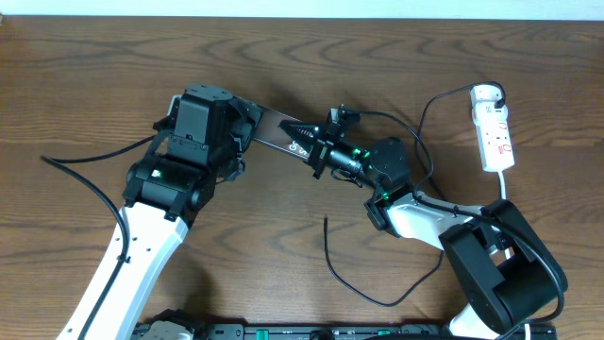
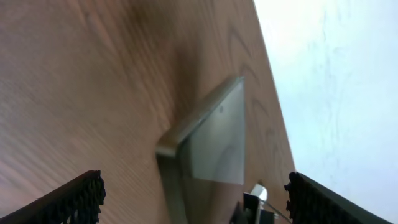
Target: Plug charger to phone and switch on socket
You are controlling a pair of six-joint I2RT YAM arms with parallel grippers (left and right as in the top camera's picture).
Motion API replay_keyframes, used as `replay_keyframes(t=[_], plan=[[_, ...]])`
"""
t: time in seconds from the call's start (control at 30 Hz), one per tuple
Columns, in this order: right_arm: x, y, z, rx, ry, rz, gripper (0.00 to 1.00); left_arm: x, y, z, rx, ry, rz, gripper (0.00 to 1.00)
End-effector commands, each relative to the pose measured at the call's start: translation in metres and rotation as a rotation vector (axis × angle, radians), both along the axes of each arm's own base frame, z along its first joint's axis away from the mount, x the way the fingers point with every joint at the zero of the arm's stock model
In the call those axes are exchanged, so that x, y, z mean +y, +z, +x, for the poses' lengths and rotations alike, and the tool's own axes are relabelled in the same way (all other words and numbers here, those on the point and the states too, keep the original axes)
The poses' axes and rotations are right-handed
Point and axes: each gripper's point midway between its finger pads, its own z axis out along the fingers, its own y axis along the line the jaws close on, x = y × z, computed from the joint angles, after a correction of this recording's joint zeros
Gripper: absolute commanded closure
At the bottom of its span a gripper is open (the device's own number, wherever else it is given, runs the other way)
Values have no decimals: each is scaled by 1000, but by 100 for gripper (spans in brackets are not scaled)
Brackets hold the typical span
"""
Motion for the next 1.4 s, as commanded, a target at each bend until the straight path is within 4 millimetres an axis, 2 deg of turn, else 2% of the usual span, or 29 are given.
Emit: replay_keyframes(t=[0.0,0.33,0.57,0.77,1.0,1.1,1.37], plan=[[0,11,2,-16,-13,26,99,-5,-4,3,-14,-38,-7,9],[-3,10,4,-17,-9,23,99,-9,-25,-1,-23,-60,-33,9],[-3,10,3,-17,-2,21,99,-12,-7,1,-134,-99,-54,9],[-3,9,3,-14,1,19,99,1,-7,-5,-151,-86,-122,8],[-2,9,1,-15,14,18,99,-8,-14,-2,-223,-144,-192,9],[-2,9,0,-16,16,17,99,-17,-7,2,-293,-186,-229,9],[-1,9,-1,-15,28,15,99,-15,-8,4,-300,-181,-233,8]])
